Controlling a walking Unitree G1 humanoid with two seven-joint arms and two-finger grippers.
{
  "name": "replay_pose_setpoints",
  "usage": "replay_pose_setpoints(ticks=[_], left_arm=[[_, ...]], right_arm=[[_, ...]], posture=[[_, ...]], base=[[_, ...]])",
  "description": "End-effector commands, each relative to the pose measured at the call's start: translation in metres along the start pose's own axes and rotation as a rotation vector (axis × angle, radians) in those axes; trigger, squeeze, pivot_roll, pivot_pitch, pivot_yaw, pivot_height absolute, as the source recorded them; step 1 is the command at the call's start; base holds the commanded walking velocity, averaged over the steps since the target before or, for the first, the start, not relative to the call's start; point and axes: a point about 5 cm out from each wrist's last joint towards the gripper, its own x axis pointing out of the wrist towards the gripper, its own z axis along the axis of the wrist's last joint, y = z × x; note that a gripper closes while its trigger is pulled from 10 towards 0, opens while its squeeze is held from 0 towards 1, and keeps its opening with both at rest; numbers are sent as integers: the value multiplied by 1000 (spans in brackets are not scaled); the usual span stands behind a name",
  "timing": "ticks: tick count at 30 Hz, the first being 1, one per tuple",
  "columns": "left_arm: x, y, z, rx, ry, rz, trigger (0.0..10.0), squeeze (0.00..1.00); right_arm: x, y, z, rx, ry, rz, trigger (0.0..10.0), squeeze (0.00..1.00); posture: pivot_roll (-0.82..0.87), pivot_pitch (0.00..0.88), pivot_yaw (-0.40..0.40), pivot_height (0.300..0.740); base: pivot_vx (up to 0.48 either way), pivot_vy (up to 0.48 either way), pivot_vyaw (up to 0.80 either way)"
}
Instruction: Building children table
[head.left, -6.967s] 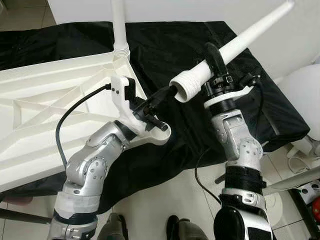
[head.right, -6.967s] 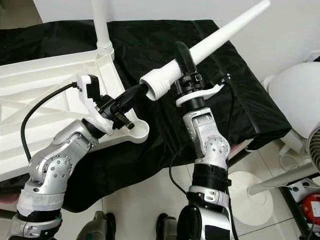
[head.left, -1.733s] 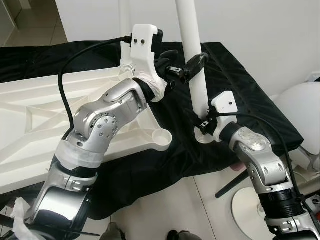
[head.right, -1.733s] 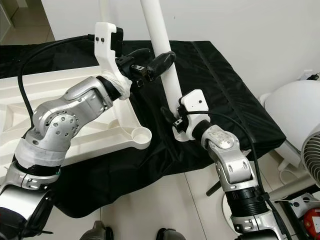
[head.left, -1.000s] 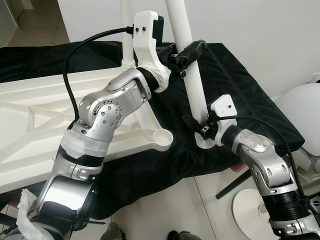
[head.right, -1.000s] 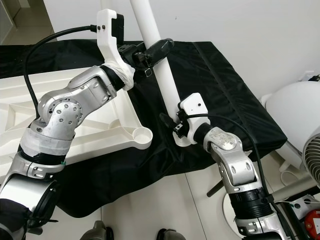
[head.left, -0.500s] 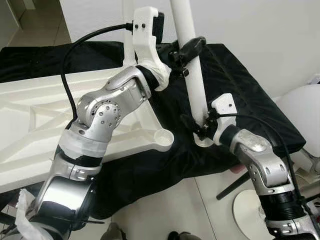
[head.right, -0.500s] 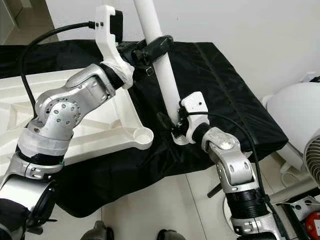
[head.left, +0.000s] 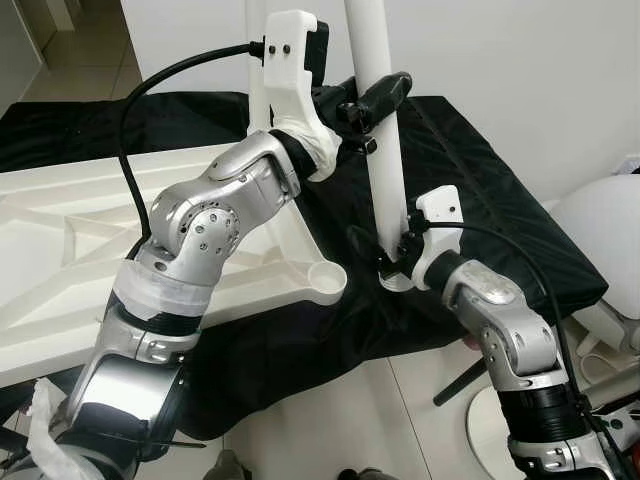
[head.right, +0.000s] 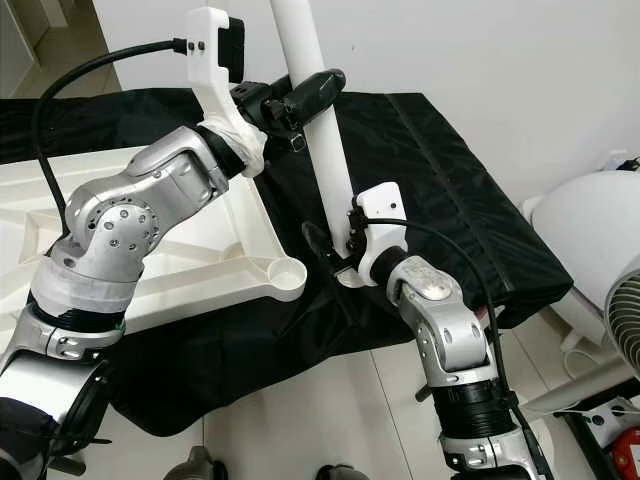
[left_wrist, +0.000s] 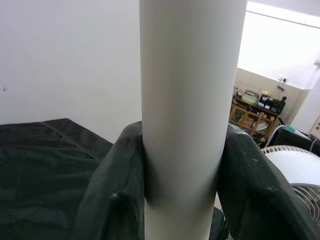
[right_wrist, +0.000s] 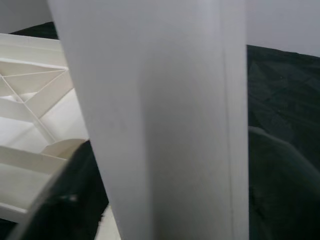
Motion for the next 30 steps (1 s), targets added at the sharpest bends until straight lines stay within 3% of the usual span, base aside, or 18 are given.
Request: replay_pose_setpoints(ticks=[1, 2, 14, 15, 16, 19, 20, 27, 30], left_arm=[[-1, -33, 5, 3, -36, -406, 10000, 0], [-1, -35, 5, 8, -33, -411, 10000, 0], [-3, -46, 5, 21, -20, -460, 10000, 0], [-3, -47, 5, 7, -20, -463, 10000, 220], [-4, -48, 6, -14, -23, -472, 10000, 1000], [-5, -49, 7, -34, -27, -469, 10000, 1000], [-7, -48, 9, -56, -33, -468, 10000, 0], [-12, -37, 13, -111, -56, -420, 10000, 0], [-12, -23, 8, -107, -45, -340, 10000, 0]], right_arm=[[4, 6, 2, 24, 4, 22, 4353, 0], [5, 6, 1, 32, 9, 21, 0, 0], [4, 2, -2, 68, 33, -32, 314, 0], [5, 2, -2, 70, 32, -35, 2784, 0], [5, 2, 0, 79, 22, -43, 10000, 0], [6, 1, 2, 93, 7, -57, 10000, 0], [7, 0, 4, 105, -6, -71, 10000, 0], [10, -4, 11, 147, -58, -121, 10000, 0], [11, -9, 13, 164, -81, -167, 10000, 0]], posture=[[40, 43, -23, 740], [41, 44, -22, 740], [43, 54, -11, 740], [43, 54, -11, 740], [40, 58, -3, 740], [40, 62, -1, 740], [38, 66, 1, 740], [39, 74, 3, 740], [47, 87, 4, 740]], base=[[0, 0, 0], [0, 0, 0], [0, 0, 0], [0, 0, 0], [0, 0, 0], [0, 0, 0], [0, 0, 0], [0, 0, 0], [0, 0, 0]])
